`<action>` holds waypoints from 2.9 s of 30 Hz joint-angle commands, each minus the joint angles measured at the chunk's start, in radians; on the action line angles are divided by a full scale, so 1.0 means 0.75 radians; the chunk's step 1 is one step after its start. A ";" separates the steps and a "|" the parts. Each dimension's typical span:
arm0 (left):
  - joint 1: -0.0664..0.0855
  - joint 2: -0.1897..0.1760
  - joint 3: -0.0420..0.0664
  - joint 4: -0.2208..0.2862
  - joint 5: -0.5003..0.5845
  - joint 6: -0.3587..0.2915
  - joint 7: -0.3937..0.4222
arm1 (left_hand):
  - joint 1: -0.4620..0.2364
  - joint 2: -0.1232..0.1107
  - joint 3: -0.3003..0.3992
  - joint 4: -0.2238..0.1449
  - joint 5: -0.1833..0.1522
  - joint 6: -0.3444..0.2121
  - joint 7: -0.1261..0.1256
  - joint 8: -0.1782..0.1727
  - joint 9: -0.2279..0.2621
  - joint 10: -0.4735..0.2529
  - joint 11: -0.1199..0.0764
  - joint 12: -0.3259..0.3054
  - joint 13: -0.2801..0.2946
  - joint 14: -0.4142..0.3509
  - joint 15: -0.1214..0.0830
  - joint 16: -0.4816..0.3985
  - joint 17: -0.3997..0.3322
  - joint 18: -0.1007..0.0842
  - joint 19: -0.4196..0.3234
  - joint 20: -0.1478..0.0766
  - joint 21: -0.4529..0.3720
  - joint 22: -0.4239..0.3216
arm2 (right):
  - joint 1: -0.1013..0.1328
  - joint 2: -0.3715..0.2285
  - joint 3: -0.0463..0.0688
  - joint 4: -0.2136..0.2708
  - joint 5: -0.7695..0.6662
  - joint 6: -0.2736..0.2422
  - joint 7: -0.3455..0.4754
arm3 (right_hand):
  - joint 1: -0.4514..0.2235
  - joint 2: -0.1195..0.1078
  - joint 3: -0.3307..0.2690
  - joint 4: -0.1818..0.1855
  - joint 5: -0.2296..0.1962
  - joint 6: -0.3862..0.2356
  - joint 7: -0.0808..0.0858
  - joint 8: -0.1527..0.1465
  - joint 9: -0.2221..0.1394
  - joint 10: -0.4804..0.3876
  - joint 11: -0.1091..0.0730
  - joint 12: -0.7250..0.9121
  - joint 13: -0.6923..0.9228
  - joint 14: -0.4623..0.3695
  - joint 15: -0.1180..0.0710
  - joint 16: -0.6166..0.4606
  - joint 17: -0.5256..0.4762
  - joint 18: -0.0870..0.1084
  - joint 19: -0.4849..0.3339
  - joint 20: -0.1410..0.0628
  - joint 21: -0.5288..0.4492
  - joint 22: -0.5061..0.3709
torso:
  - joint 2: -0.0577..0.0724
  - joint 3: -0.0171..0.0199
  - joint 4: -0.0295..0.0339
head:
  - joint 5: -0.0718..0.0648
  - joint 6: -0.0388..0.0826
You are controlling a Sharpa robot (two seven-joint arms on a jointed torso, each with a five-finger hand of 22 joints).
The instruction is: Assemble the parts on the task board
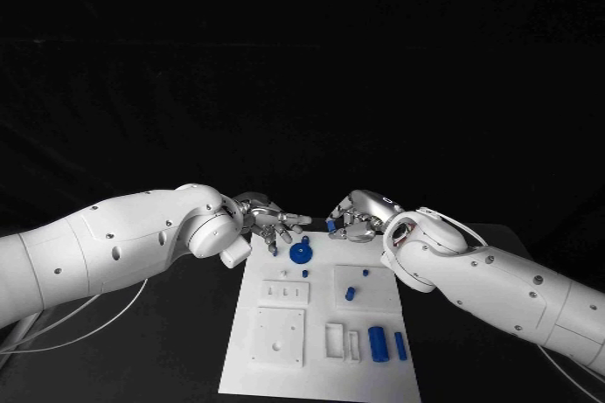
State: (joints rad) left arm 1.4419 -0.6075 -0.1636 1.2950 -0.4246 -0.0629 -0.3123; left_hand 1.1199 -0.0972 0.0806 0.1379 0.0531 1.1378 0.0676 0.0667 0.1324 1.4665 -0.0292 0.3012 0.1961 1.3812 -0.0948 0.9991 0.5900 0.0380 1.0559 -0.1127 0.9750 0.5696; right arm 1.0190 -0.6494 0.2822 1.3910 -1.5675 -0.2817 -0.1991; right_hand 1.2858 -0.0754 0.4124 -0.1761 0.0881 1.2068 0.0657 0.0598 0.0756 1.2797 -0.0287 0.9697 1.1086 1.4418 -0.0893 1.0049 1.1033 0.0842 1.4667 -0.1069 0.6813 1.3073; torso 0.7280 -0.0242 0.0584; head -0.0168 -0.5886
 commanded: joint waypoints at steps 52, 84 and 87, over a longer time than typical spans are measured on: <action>0.001 0.068 -0.005 -0.012 -0.017 0.001 -0.060 | 0.059 0.110 -0.053 -0.147 -0.003 0.031 0.002 -0.003 -0.080 0.042 0.019 -0.200 -0.103 -0.042 0.026 -0.145 -0.082 0.000 -0.037 0.023 -0.117 -0.029 | 0.002 0.089 -0.030 0.082 -0.154 0.024 -0.128 | -0.002 -0.022 -0.006 0.036 0.015 0.055 -0.011 0.005 -0.001 0.011 -0.010 -0.002 0.003 0.010 -0.007 0.014 0.012 -0.017 0.020 -0.010 0.005 0.105 | 0.004 -0.0006 -0.0020 | 0.003 -0.007; 0.000 0.069 -0.005 -0.015 -0.037 -0.025 -0.039 | 0.102 0.303 0.073 -0.334 0.181 0.174 -0.070 0.008 0.276 0.055 -0.011 -0.123 -0.087 -0.036 -0.004 -0.069 -0.042 -0.015 -0.038 -0.007 -0.087 0.016 | 0.002 0.097 -0.036 0.072 -0.150 0.053 -0.127 | -0.002 -0.023 -0.009 0.044 0.035 0.058 -0.012 0.005 -0.001 0.013 -0.011 0.000 0.006 0.011 -0.007 0.015 0.016 -0.018 0.023 -0.010 0.004 0.106 | 0.004 -0.0001 -0.0017 | 0.002 -0.021; 0.000 0.070 -0.005 -0.014 -0.039 -0.031 -0.037 | 0.084 0.303 0.098 -0.367 0.214 0.170 -0.075 0.005 0.381 0.055 -0.014 -0.099 -0.079 -0.038 -0.008 -0.049 -0.036 -0.016 -0.041 -0.011 -0.076 0.028 | 0.002 0.097 -0.037 0.071 -0.149 0.053 -0.127 | -0.002 -0.023 -0.009 0.044 0.035 0.058 -0.012 0.005 -0.001 0.013 -0.011 0.000 0.006 0.011 -0.007 0.015 0.016 -0.018 0.023 -0.010 0.004 0.106 | 0.004 -0.0001 -0.0020 | 0.002 -0.024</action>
State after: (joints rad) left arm 1.4400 -0.5575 -0.1700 1.2802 -0.4549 -0.0737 -0.3695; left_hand 1.1789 0.1161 0.1504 -0.1308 0.2090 1.2287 0.0532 0.0667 0.1203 1.4654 -0.0332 0.2240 0.1360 1.3556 -0.0942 0.9597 0.5622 0.0381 1.0246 -0.1123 0.9151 0.5894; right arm 1.0226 -0.5780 0.2570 1.4455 -1.6723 -0.2645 -0.2968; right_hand 1.2799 -0.0973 0.4071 -0.1489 0.1095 1.2334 0.0641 0.0566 0.0738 1.2886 -0.0302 0.9701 1.1120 1.4450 -0.0923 1.0137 1.1140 0.0842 1.4666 -0.1068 0.6854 1.3073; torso 0.7310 -0.0244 0.0569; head -0.0159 -0.6045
